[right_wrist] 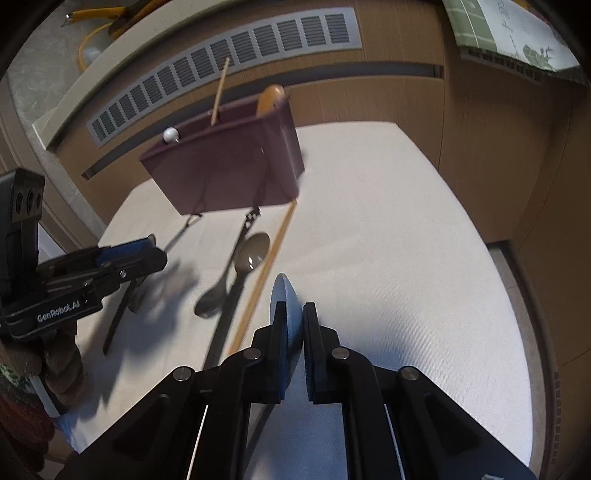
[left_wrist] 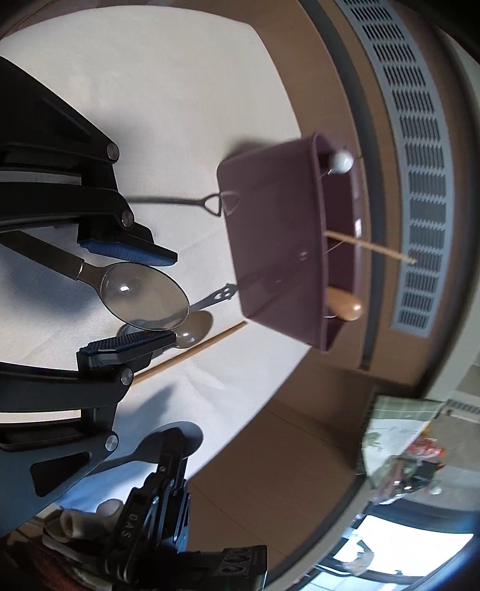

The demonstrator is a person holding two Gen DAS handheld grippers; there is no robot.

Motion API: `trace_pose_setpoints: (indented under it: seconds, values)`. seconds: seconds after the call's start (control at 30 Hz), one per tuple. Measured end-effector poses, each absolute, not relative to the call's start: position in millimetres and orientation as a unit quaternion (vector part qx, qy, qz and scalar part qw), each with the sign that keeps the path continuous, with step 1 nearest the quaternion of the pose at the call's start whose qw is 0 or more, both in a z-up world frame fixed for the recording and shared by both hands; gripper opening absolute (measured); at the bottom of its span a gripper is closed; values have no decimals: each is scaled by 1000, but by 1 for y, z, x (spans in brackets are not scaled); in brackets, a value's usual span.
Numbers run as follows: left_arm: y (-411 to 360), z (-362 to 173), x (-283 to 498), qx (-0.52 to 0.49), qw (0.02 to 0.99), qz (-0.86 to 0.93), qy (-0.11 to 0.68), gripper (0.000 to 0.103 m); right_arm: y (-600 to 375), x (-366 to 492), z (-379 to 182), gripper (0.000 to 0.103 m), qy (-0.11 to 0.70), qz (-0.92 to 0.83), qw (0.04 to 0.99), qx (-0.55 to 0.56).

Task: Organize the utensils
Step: 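Carry both spoons over the maroon caddy, lower them in and open both tools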

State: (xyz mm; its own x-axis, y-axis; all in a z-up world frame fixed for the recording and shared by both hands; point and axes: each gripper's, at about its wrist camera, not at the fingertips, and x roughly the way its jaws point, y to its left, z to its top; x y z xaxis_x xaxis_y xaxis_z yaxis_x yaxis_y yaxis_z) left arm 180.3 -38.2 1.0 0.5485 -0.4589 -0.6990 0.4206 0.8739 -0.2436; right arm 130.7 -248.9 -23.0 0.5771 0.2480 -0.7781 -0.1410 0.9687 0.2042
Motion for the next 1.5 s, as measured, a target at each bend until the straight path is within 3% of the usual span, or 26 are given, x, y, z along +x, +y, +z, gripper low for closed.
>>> trace_pose_setpoints:
  seconds: [0.33,0.47,0.67,0.83,1.13,1.27,1.5]
  values:
    - [-27,36,183,-79,899,-258,346,35,-235,131,3,8,420,103,901,40]
    - [-20,64,199,-104,906,-251,326,30,-231,136,20,8,399,92,912,28]
    - [-11,137,217,-108,934,-239,242,29,-231,156,102,8,298,78,951,14]
    - [2,163,232,-140,932,-240,231,29,-237,170,163,8,231,72,970,19]
    - [9,152,245,-163,924,-244,244,28,-229,186,170,8,222,79,972,13]
    - [9,173,256,-166,929,-248,219,28,-225,198,173,8,213,77,974,20]
    - [12,203,289,-159,940,-244,180,28,-197,235,183,8,131,73,989,-2]
